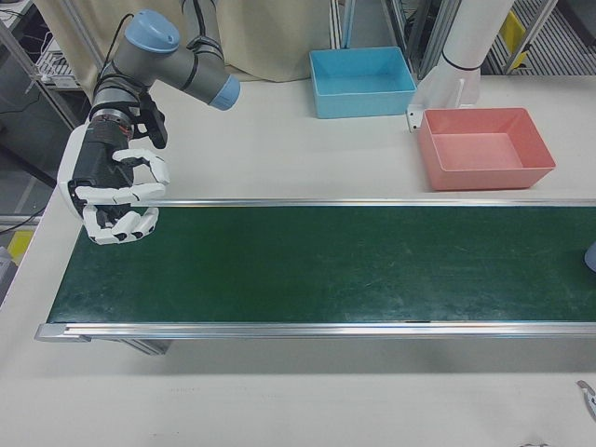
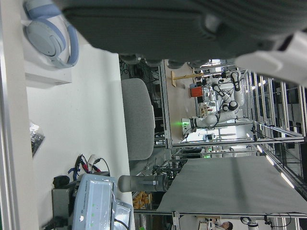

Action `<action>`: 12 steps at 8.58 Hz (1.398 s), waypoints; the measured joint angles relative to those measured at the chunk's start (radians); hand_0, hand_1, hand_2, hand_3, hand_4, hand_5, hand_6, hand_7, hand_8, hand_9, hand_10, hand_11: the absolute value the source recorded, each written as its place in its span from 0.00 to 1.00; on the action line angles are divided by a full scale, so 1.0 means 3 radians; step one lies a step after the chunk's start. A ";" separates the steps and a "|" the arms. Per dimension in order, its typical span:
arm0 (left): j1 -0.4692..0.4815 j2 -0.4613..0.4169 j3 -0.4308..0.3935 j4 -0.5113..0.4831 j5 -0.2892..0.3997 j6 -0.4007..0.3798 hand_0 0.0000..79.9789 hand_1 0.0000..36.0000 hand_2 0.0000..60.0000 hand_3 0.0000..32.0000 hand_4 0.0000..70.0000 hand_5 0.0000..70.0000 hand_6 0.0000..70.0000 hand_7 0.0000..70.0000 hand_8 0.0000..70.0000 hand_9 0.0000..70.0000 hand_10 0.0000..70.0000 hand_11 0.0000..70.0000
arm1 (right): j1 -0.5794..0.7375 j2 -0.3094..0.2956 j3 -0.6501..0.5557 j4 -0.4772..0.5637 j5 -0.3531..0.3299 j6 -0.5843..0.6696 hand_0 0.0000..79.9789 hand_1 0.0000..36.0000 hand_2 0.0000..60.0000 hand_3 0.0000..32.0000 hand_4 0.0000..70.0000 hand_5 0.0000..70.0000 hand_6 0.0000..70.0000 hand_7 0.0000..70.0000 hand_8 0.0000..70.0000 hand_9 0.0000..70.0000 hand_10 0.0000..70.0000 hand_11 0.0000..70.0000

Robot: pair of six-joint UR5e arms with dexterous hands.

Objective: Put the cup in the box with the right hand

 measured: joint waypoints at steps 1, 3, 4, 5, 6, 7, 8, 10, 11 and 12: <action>0.0000 0.0000 0.0001 0.0000 0.0000 0.0000 0.00 0.00 0.00 0.00 0.00 0.00 0.00 0.00 0.00 0.00 0.00 0.00 | 0.0000 0.0000 0.0000 0.0000 0.0000 0.0002 0.73 0.70 0.58 0.00 0.91 0.18 0.33 1.00 0.57 0.83 0.67 0.95; 0.0000 0.0000 0.0001 0.0000 0.0000 0.0000 0.00 0.00 0.00 0.00 0.00 0.00 0.00 0.00 0.00 0.00 0.00 0.00 | -0.0003 0.0000 0.0000 0.0000 0.0000 0.0001 0.73 0.70 0.58 0.00 0.91 0.18 0.32 1.00 0.57 0.83 0.67 0.95; 0.0000 0.0000 0.0000 0.0000 0.0000 0.0000 0.00 0.00 0.00 0.00 0.00 0.00 0.00 0.00 0.00 0.00 0.00 0.00 | -0.0005 0.0000 0.0000 0.0000 0.0000 0.0000 0.73 0.70 0.58 0.00 0.90 0.18 0.32 1.00 0.57 0.82 0.66 0.94; 0.0000 0.0000 0.0000 0.0000 0.0000 0.0000 0.00 0.00 0.00 0.00 0.00 0.00 0.00 0.00 0.00 0.00 0.00 0.00 | -0.0005 0.0000 0.0000 0.0000 0.0000 0.0000 0.73 0.70 0.58 0.00 0.89 0.18 0.32 1.00 0.56 0.82 0.66 0.94; 0.0000 0.0000 0.0000 0.0000 0.0000 0.0000 0.00 0.00 0.00 0.00 0.00 0.00 0.00 0.00 0.00 0.00 0.00 0.00 | -0.0004 0.0000 0.0000 0.0000 0.0000 0.0000 0.73 0.70 0.58 0.00 0.90 0.18 0.32 1.00 0.57 0.82 0.66 0.94; 0.0000 0.0000 0.0000 0.0000 0.0000 0.0000 0.00 0.00 0.00 0.00 0.00 0.00 0.00 0.00 0.00 0.00 0.00 0.00 | -0.0002 0.0000 0.0000 0.0000 0.0000 0.0000 0.73 0.70 0.58 0.00 0.91 0.18 0.32 1.00 0.57 0.82 0.66 0.94; 0.0000 0.0000 -0.0003 0.0000 0.0000 0.0000 0.00 0.00 0.00 0.00 0.00 0.00 0.00 0.00 0.00 0.00 0.00 0.00 | -0.0001 0.0000 0.0000 0.0000 0.0000 0.0000 0.73 0.70 0.58 0.00 0.91 0.18 0.33 1.00 0.57 0.83 0.66 0.94; 0.0000 0.0000 0.0001 0.0000 0.0000 0.0000 0.00 0.00 0.00 0.00 0.00 0.00 0.00 0.00 0.00 0.00 0.00 0.00 | 0.0000 0.0000 0.0000 0.0000 0.0000 0.0000 0.73 0.70 0.58 0.00 0.91 0.18 0.32 1.00 0.57 0.82 0.66 0.94; 0.0000 0.0000 0.0001 0.0000 0.0000 0.0000 0.00 0.00 0.00 0.00 0.00 0.00 0.00 0.00 0.00 0.00 0.00 0.00 | 0.0000 0.0000 0.0002 0.0000 0.0000 0.0001 0.73 0.71 0.59 0.00 0.92 0.19 0.33 1.00 0.57 0.83 0.66 0.95; 0.0000 0.0000 0.0001 0.0000 0.0000 0.0000 0.00 0.00 0.00 0.00 0.00 0.00 0.00 0.00 0.00 0.00 0.00 0.00 | 0.0000 0.0000 0.0002 -0.0001 0.0000 0.0003 0.73 0.70 0.59 0.00 0.93 0.19 0.33 1.00 0.58 0.84 0.67 0.95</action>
